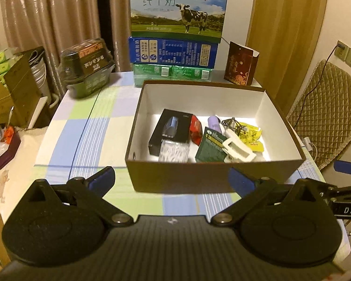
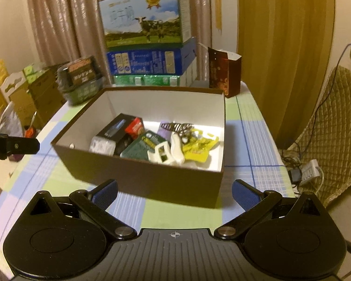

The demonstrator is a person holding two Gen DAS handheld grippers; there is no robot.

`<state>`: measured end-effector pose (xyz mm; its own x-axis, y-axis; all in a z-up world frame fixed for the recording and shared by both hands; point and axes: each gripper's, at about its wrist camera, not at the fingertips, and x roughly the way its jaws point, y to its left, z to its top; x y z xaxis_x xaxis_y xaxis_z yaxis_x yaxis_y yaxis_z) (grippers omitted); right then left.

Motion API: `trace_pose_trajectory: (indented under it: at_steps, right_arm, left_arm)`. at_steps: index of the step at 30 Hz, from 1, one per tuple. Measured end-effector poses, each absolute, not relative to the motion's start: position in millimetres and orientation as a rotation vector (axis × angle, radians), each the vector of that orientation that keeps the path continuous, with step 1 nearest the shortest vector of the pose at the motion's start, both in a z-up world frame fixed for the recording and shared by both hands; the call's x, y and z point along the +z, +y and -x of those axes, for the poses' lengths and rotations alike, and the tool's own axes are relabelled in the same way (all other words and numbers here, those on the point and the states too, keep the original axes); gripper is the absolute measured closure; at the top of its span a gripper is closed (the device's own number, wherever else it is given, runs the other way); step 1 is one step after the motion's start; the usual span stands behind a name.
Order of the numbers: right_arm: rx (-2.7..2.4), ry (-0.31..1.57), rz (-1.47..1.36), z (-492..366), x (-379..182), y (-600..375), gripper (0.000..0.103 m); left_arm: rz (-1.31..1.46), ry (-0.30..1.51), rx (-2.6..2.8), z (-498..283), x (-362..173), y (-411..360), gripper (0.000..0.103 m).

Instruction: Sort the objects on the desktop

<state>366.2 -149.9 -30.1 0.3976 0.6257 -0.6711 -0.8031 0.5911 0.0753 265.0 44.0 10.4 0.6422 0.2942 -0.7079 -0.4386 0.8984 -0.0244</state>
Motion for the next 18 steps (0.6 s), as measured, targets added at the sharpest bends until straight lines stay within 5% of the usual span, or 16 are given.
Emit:
trace_pose_trajectory:
  at_steps: [18]
  right_arm:
    - [0.995,0.711,0.328,-323.6,-28.0,-198.7,0.002]
  left_arm:
    - [0.198,0.765,0.472,-203.3,16.9,-17.8,0.001]
